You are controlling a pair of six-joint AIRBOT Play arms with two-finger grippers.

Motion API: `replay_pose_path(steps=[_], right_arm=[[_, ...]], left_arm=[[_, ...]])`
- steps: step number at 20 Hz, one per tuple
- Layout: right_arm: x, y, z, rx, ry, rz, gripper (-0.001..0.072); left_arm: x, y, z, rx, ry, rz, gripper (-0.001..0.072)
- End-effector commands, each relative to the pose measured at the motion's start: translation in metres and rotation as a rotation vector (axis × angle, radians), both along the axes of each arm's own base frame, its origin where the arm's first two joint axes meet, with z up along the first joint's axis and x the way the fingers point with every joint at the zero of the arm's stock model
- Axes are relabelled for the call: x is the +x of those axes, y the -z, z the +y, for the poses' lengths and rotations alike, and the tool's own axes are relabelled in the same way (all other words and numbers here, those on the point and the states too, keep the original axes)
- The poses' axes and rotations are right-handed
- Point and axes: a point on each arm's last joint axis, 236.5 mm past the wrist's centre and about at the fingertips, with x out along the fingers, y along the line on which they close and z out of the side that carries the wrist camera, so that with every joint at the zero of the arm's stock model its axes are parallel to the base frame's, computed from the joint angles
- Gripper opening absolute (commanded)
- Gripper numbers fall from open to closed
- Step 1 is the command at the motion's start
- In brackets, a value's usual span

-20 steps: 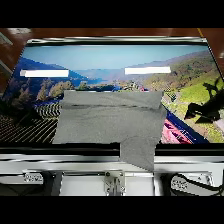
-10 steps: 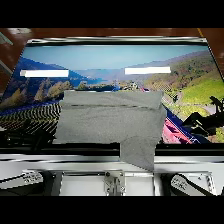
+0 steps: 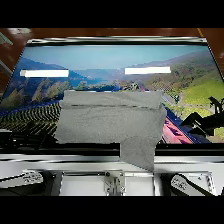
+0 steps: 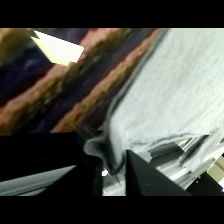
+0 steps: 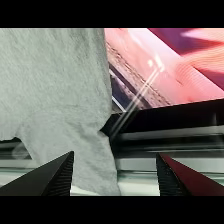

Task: Fold the shirts.

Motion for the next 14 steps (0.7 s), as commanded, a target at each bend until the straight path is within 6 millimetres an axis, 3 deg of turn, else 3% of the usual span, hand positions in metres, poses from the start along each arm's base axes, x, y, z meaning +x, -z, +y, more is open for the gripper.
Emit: replay_pose_path(steps=[1, 2, 5, 9, 14], right_arm=[[-0.018, 0.019, 0.013, 0.012, -0.03, 0.068, 0.0642], [-0.027, 0.03, 0.028, 0.04, -0.052, 0.1, 0.0642], [-0.052, 0.061, 0.073, 0.103, -0.121, 0.162, 0.0642], [-0.064, 0.087, 0.119, 0.177, -0.119, 0.152, 0.0641], [-0.064, 0.111, 0.129, 0.104, -0.109, 0.134, 0.0641]], left_arm=[[0.004, 0.005, 0.004, 0.025, -0.022, -0.003, 0.0075], [0.004, 0.005, 0.004, 0.023, -0.022, -0.003, 0.0037], [0.002, 0.001, 0.001, 0.005, -0.013, -0.002, 0.0036], [-0.001, -0.003, -0.004, -0.019, 0.016, -0.009, 0.0036], [-0.003, -0.005, -0.007, -0.032, 0.037, -0.022, 0.0036]])
